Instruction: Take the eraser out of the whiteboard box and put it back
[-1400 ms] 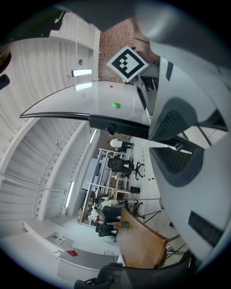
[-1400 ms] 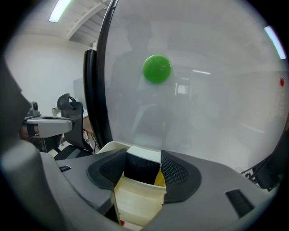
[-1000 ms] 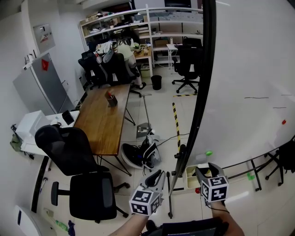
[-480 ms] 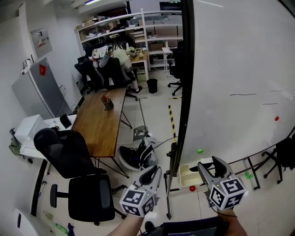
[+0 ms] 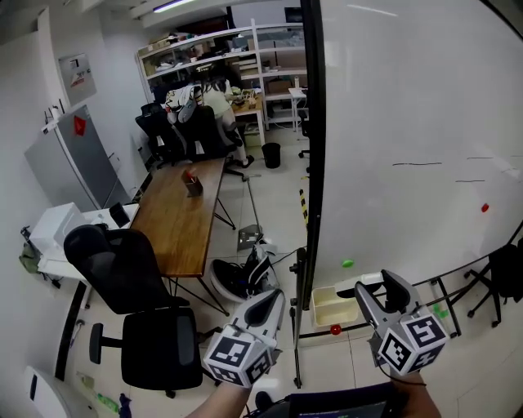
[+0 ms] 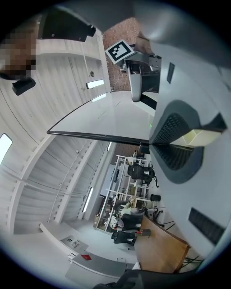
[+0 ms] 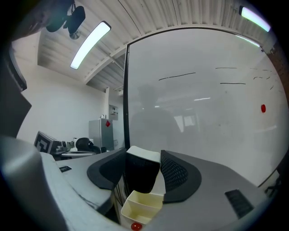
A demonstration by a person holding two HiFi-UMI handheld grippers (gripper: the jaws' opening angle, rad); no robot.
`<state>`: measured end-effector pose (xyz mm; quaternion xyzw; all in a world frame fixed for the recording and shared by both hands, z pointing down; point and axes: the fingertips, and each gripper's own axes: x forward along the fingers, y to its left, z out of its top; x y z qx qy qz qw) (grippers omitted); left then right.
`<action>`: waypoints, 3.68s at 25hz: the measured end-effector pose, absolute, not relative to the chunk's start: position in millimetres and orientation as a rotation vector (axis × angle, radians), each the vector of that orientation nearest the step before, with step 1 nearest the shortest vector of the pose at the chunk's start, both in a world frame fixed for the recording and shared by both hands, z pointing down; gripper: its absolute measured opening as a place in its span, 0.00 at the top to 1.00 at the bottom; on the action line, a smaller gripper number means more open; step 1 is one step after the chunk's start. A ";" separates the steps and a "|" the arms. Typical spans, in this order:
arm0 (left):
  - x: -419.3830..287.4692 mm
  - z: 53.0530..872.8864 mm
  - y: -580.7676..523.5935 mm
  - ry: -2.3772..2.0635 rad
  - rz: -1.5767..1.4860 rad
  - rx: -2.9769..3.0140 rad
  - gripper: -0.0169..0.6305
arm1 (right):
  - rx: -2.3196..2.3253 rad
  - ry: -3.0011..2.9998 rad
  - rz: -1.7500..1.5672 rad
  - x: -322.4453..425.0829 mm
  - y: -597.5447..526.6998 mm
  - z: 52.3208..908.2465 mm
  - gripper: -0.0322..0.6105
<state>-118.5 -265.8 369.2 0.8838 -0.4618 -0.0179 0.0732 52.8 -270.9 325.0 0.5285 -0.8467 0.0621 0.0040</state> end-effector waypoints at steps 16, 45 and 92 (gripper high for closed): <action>-106.8 320.2 -235.0 -1.379 -0.081 2.754 0.93 | 1.639 -2.756 0.130 63.6 -242.8 282.3 0.54; -108.3 336.2 -249.8 -1.385 -0.055 2.741 0.93 | 1.597 -2.726 0.196 51.1 -254.1 309.9 0.54; -114.3 503.7 -267.7 -1.318 0.226 2.519 0.93 | 1.396 -2.369 0.346 16.4 -299.0 532.8 0.54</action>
